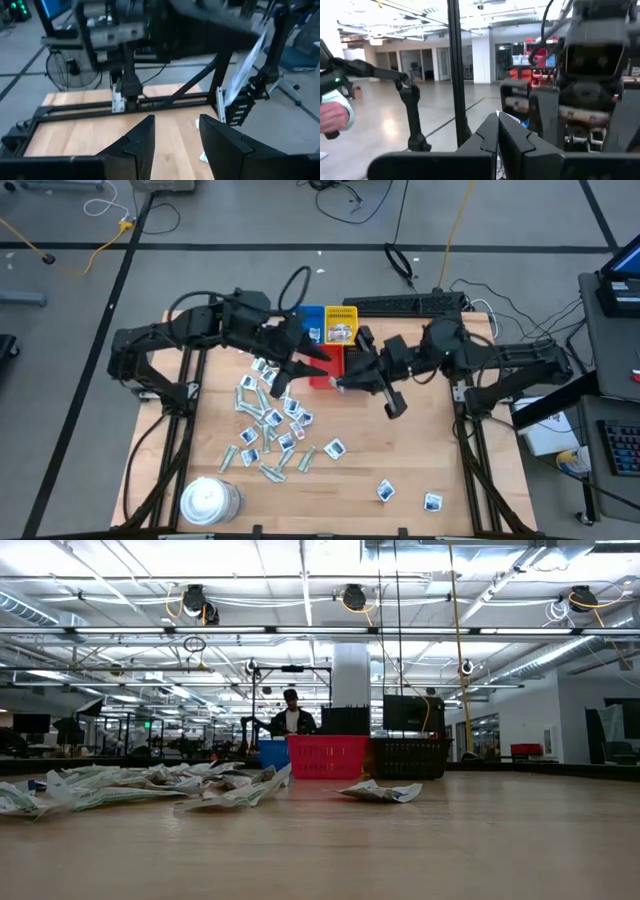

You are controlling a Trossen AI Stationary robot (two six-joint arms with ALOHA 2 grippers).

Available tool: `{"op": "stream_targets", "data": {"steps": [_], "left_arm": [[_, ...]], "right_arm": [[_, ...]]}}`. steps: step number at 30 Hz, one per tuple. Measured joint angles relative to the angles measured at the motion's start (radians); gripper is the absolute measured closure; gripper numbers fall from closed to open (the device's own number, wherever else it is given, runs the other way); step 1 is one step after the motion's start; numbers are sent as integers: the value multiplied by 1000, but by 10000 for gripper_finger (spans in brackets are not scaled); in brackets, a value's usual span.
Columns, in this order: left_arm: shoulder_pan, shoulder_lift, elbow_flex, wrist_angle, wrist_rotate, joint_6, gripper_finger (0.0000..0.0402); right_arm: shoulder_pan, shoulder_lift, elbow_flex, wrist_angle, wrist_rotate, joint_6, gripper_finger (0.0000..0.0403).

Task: Pick & Place First Aid Supplies
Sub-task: Put the alcohol pad into the blue bin

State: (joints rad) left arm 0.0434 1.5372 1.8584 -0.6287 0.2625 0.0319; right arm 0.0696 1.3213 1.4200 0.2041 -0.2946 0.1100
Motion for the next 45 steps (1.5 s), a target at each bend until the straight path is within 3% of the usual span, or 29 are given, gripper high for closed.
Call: {"op": "stream_targets", "data": {"steps": [3,11,17,20,26,33,37,45], "left_arm": [[1,0,-1,-27,9,-5,243],[0,5,-1,78,211,-6,243],[0,4,-1,70,219,-34,248],[0,4,-1,64,226,-31,279],[3,4,-1,17,235,-14,388],[15,3,0,-1,228,-41,398],[37,3,0,-82,189,-70,399],[82,4,0,-381,57,-24,400]], "right_arm": [[-13,-1,7,-16,-3,1,403],[-24,19,6,-74,-4,1,403],[-24,31,7,-64,1,-20,403],[-24,35,5,-65,1,-21,403],[-25,37,6,-52,5,-44,403],[-31,37,5,-59,11,-45,399],[-45,22,5,-87,11,-38,366],[-55,-49,5,-121,4,-24,260]]}}
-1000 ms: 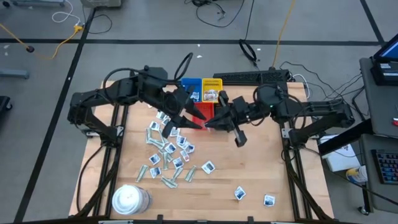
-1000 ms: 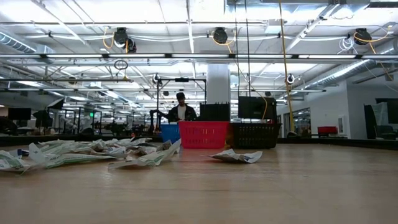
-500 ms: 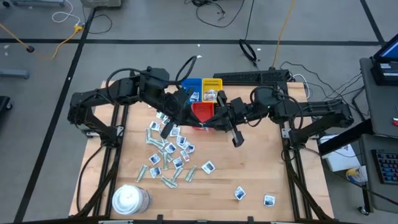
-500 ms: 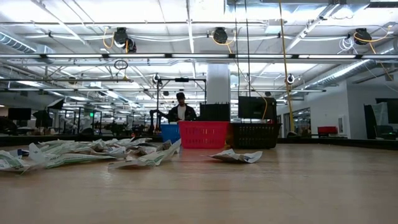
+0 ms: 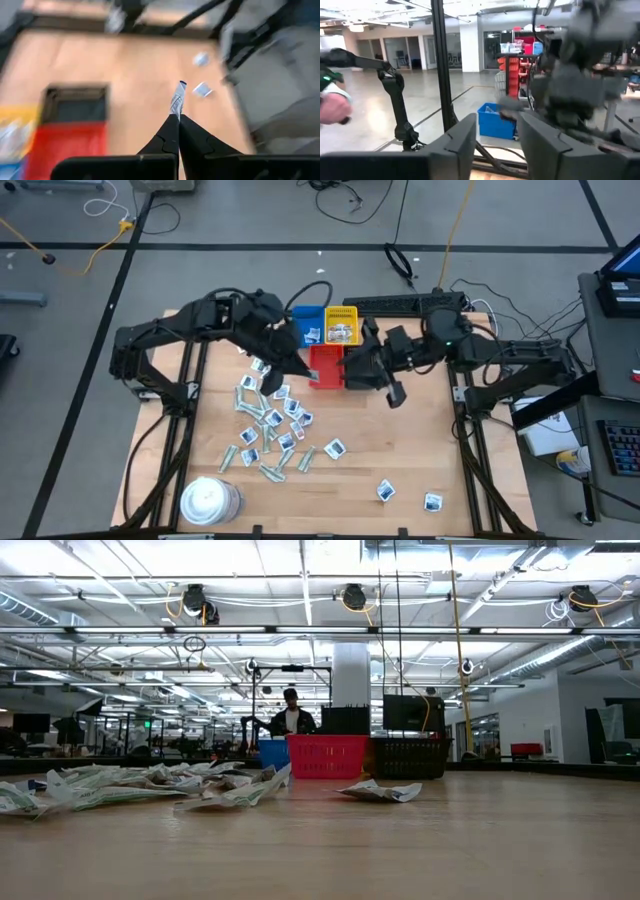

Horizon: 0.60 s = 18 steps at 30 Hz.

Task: Pick & Place First Aid Supplies
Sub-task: Put the alcohol pad into the blue bin

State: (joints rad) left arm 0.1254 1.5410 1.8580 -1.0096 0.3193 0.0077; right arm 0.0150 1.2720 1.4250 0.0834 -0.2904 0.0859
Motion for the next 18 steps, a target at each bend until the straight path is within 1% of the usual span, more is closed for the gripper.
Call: {"op": "stream_targets", "data": {"steps": [3,7,10,14,18], "left_arm": [[16,12,0,-98,-77,54,400],[36,54,0,-196,-114,111,401],[52,99,0,-257,-155,151,401],[62,165,0,-298,-211,210,401],[106,215,0,-296,-248,228,401]], "right_arm": [[0,-28,0,3,-2,-1,239],[0,-47,0,11,-1,-1,227],[0,-53,0,13,-1,-1,225],[0,-58,0,11,-1,-1,230],[0,-59,0,12,-2,4,233]]}}
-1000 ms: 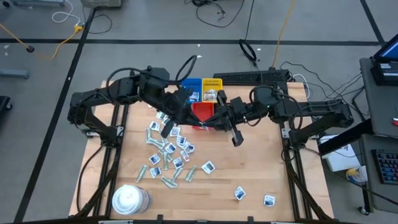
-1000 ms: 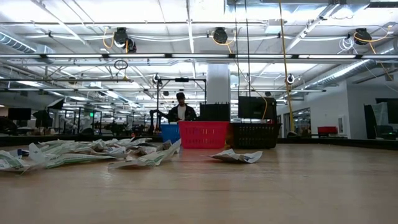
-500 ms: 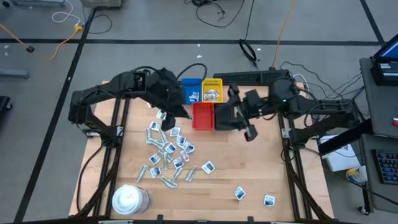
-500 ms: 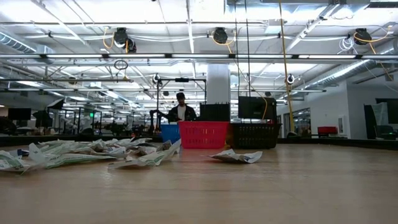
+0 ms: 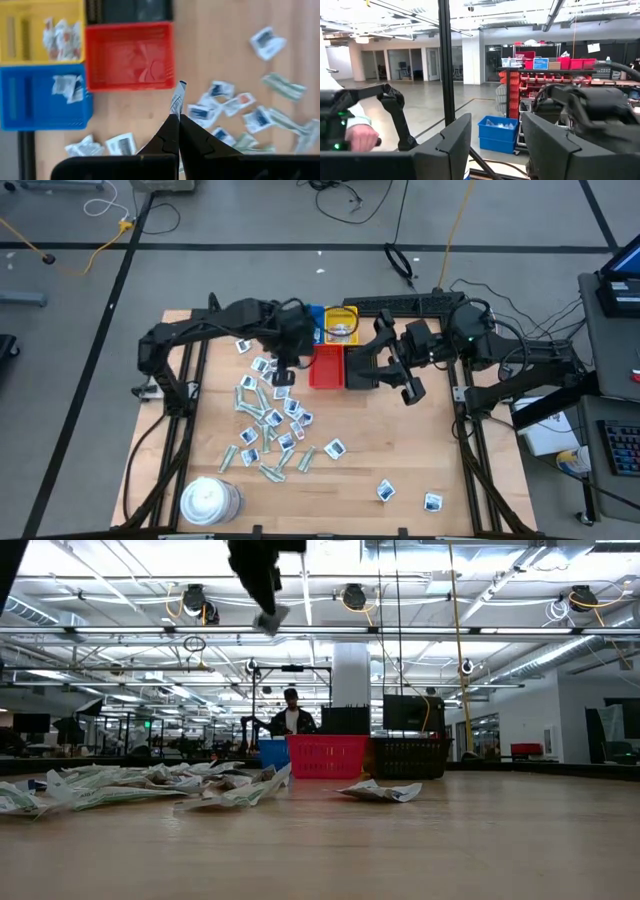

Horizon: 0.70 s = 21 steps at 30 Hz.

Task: Pick & Place First Aid Supplies
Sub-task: Put the alcohol pad into the blue bin

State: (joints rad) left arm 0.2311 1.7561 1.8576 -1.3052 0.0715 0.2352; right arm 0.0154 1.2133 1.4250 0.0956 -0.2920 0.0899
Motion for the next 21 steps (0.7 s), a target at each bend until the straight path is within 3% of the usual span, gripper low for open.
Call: {"op": "stream_targets", "data": {"steps": [16,21], "left_arm": [[368,205,0,72,-53,-61,401],[417,223,0,98,-20,-52,401]], "right_arm": [[0,0,0,1,0,-58,238],[0,0,0,1,1,-60,238]]}}
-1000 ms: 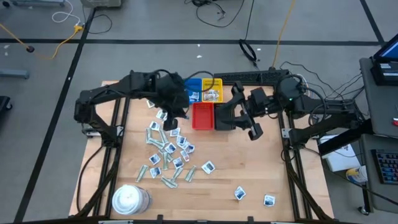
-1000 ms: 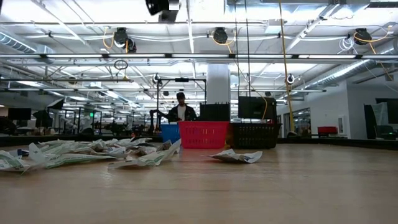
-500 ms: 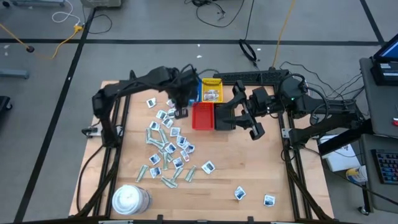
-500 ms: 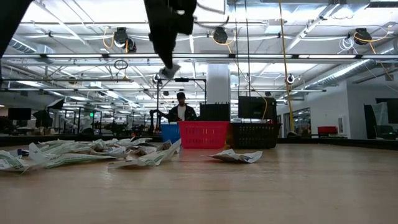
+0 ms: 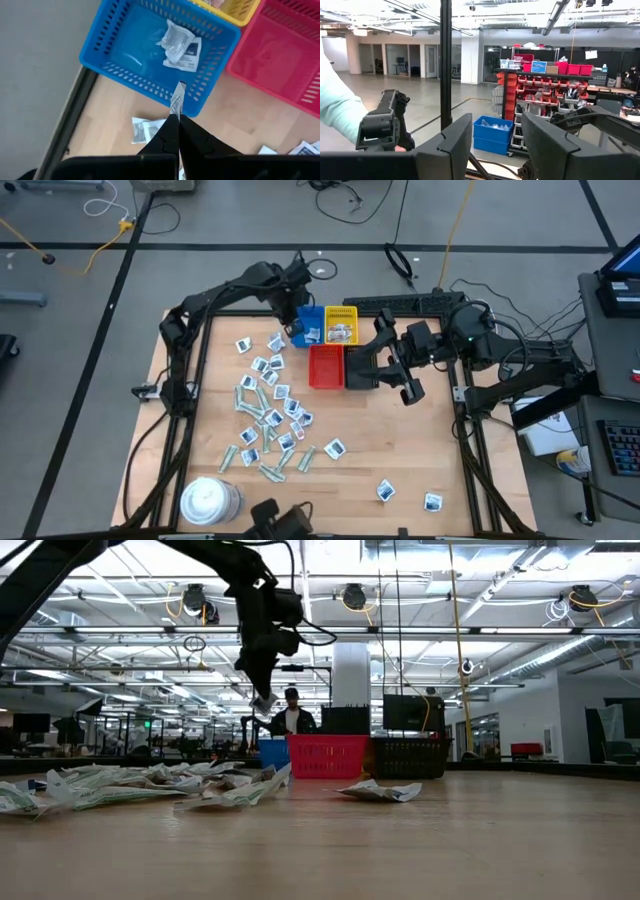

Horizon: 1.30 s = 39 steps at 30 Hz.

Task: Pick & Place First Aid Supplies
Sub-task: Put the alcohol pad into the blue bin

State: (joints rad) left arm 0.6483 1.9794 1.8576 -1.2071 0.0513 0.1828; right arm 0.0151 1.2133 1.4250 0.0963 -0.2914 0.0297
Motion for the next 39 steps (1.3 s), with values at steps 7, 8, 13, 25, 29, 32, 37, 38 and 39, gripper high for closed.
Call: {"op": "stream_targets", "data": {"steps": [7,8,13,25,29,32,37,38,39], "left_arm": [[-6,10,1,140,24,25,401],[-6,16,1,150,30,20,401],[-1,89,1,163,30,15,401],[-8,195,0,201,27,20,379],[-13,184,0,219,27,25,331],[-18,174,0,219,28,25,284],[-35,119,0,193,29,15,219],[-41,98,0,190,33,15,210],[-46,73,0,187,43,15,204]], "right_arm": [[0,0,0,0,1,-46,238],[0,0,0,0,1,-46,238],[0,0,0,0,2,-46,238],[0,0,0,-4,2,33,238],[0,0,0,-5,2,37,238],[0,0,0,-31,2,37,238],[0,0,0,-159,3,45,238],[0,0,0,-198,11,69,238],[0,1,0,-234,29,99,238]]}}
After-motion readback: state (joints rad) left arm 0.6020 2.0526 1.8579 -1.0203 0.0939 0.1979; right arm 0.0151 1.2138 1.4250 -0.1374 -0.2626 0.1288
